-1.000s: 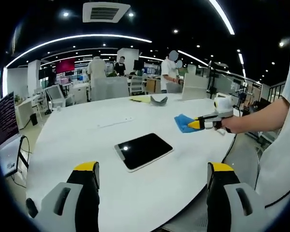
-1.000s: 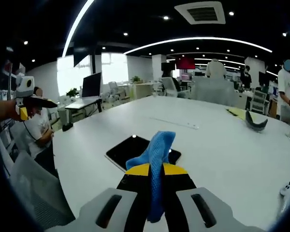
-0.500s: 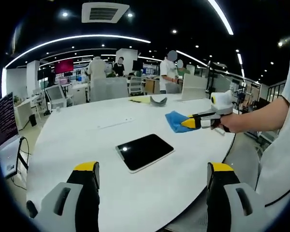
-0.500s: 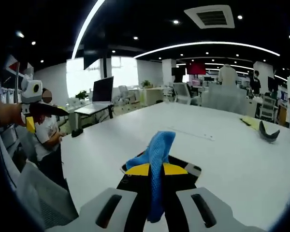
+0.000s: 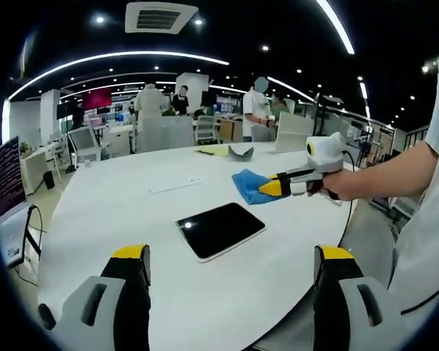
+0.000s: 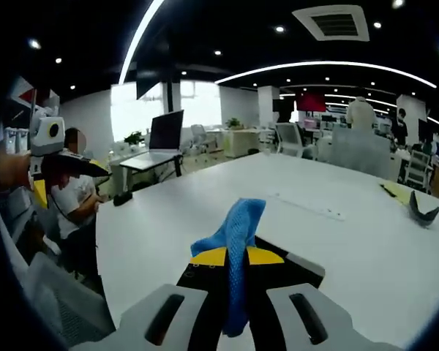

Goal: Wipe the mirror surface with the cleaning cloth until all visible marks leave the cleaned area.

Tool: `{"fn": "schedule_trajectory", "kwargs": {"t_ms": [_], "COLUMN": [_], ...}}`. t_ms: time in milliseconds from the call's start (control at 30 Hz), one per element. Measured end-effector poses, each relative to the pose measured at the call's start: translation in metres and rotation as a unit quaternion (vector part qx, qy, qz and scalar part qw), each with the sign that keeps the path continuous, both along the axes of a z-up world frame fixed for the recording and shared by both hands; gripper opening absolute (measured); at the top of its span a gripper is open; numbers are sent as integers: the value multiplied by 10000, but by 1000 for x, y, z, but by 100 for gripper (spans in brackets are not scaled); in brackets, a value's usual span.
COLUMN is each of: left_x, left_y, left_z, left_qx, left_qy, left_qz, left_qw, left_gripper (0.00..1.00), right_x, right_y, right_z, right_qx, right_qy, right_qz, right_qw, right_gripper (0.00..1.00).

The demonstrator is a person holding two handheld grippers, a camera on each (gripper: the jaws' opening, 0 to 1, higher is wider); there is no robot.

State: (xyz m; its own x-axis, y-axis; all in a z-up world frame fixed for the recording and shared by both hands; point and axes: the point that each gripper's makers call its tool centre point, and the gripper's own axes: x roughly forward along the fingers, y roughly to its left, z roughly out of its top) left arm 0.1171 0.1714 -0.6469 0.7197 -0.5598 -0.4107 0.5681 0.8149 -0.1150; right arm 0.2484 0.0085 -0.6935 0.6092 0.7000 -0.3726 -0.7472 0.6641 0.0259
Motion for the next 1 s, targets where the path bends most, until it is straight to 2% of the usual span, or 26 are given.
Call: {"fn": "schedule_trajectory", "kwargs": {"t_ms": [300,400,500,533,567,600,700,1000], "left_x": [4,6,5,5,3,3,0,0], "left_y": [-1,1,1,3,6,6,4,4], "left_z": [3,0,-2,-4,-8,-9,-7,-11], "left_qx": [-51,-65,-74,28,285,305,159,57], "left_qy": [-23,-1,29,-15,-15,-8,1,54], "left_qz": [-26,1,-6,-28,-87,-88,-98,-51], "left_qw": [10000,10000,10000,10000,9996,9995,9998,10000], "left_gripper": [93,93,93,93,93,93,94,95], "right_x": [13,20,22,24,23,24,29,38], "right_y": [19,25,32,34,37,40,43,60], "right_z": [-6,-10,-17,-18,-19,-19,-23,-36], "right_qx": [-59,25,-67,-178,-143,-137,-195,-285], "right_qy": [33,99,78,-65,-18,-49,-19,90], "right_qz": [88,-14,20,62,73,88,87,186], "right_qw": [9999,9999,9999,9998,9999,9999,9998,9994], "right_gripper": [3,3,3,3,3,3,3,3]}}
